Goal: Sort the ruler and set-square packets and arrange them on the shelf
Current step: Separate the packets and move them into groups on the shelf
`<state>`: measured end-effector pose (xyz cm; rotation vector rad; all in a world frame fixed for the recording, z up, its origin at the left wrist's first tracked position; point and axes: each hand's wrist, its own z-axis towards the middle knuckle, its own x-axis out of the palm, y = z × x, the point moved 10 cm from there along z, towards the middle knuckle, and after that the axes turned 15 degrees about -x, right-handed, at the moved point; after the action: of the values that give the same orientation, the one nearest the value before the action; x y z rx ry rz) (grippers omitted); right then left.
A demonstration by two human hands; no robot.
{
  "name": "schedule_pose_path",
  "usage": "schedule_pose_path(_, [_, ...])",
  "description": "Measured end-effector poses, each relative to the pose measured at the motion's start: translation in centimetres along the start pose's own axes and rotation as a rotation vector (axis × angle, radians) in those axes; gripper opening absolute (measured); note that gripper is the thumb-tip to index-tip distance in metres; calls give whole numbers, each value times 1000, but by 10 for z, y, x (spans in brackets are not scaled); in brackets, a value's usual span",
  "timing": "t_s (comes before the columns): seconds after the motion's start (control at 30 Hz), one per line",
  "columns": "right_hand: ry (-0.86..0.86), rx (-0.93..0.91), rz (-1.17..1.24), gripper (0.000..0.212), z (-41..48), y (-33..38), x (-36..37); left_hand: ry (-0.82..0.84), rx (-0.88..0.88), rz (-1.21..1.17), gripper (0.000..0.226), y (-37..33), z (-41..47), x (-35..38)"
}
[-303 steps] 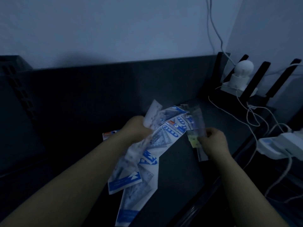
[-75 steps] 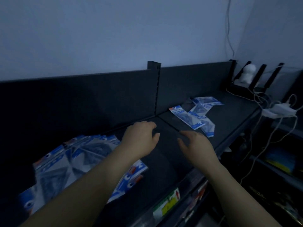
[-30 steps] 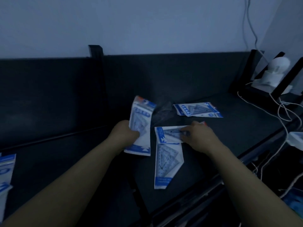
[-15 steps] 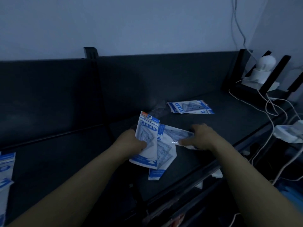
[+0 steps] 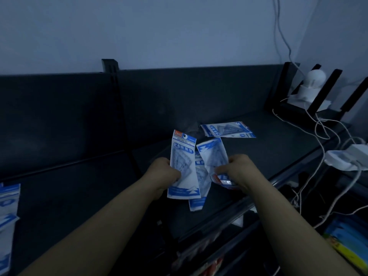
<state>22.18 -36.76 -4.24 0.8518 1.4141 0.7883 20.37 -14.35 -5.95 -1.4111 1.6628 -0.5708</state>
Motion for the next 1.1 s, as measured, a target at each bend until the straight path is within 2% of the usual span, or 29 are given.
schedule_pose_path(0.17, [7,-3,209,17,-6,-2,12,104,-61,-247,15,9,3,7])
schedule_pose_path(0.3, [56,-17,358,16,-5,6,30,100,8,-265,24,4,0,1])
schedule_pose_path(0.4, [96,-64,411,17,-1,21,42,31,77,-254,27,1,-7,-22])
schedule_pose_path(0.57, [216,-150,483,12,-1,68,79,-68,123,-387,32,14,-31,-83])
schedule_pose_path(0.67, [298,-185,450,8,-7,97,119,-163,132,-454,30,34,-47,-126])
schedule_pose_path(0.83, [433,-286,368,12,-30,145,204,-413,119,-491,23,85,-87,-211])
schedule_pose_path(1.1, [645,-429,343,25,-101,221,320,-676,50,-522,31,164,-163,-318])
